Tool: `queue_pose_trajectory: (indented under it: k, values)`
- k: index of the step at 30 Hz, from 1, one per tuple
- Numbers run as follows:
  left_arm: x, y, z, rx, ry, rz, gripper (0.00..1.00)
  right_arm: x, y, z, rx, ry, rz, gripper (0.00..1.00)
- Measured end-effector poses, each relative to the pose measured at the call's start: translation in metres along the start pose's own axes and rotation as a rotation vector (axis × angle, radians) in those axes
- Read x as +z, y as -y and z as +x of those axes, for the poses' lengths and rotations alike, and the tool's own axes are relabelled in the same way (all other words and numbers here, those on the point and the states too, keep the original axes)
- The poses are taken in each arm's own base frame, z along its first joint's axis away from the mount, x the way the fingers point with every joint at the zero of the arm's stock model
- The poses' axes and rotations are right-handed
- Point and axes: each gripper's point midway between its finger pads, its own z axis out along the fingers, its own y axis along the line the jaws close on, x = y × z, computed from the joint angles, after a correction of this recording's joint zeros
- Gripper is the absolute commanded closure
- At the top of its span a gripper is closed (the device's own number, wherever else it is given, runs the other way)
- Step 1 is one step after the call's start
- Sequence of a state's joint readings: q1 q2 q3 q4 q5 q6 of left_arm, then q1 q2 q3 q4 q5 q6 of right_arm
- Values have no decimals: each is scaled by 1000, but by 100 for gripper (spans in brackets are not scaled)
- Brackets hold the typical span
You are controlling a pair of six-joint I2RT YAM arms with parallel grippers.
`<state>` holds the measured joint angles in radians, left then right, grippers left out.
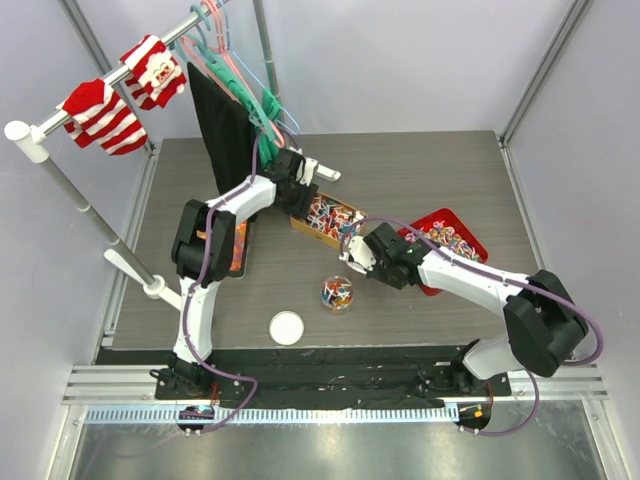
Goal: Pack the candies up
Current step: Place the spatula at the center of the board.
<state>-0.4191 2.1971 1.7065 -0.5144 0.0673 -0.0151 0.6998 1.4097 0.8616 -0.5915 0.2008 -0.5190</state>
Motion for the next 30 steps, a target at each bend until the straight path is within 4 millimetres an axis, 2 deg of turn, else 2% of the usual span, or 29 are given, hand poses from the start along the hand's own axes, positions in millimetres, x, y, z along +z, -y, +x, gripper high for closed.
queue_pose_trajectory:
  k: [4,7,10,11,13,14,17,24,30]
  values:
    - [-3,5,-3,5,9,35,25,15,-2,16,31,-54,-16,99]
    - [-12,12,-9,24,27,77,18,25,-3,26,52,-90,-25,98]
    - [-27,19,-16,53,52,117,12,30,-1,29,71,-98,-22,91]
    - [-34,22,-17,66,59,131,8,31,1,29,75,-97,-19,87]
    - [-47,25,-15,102,65,149,7,34,3,29,80,-97,-10,78]
    - [-53,26,-10,118,61,158,6,34,4,28,82,-96,-5,66]
    - [-70,27,9,175,36,171,5,39,4,30,90,-107,-3,51]
    - [-111,29,73,275,-38,198,2,34,8,27,99,-84,16,45]
    - [-148,31,124,353,-28,217,1,7,19,10,121,30,52,44]
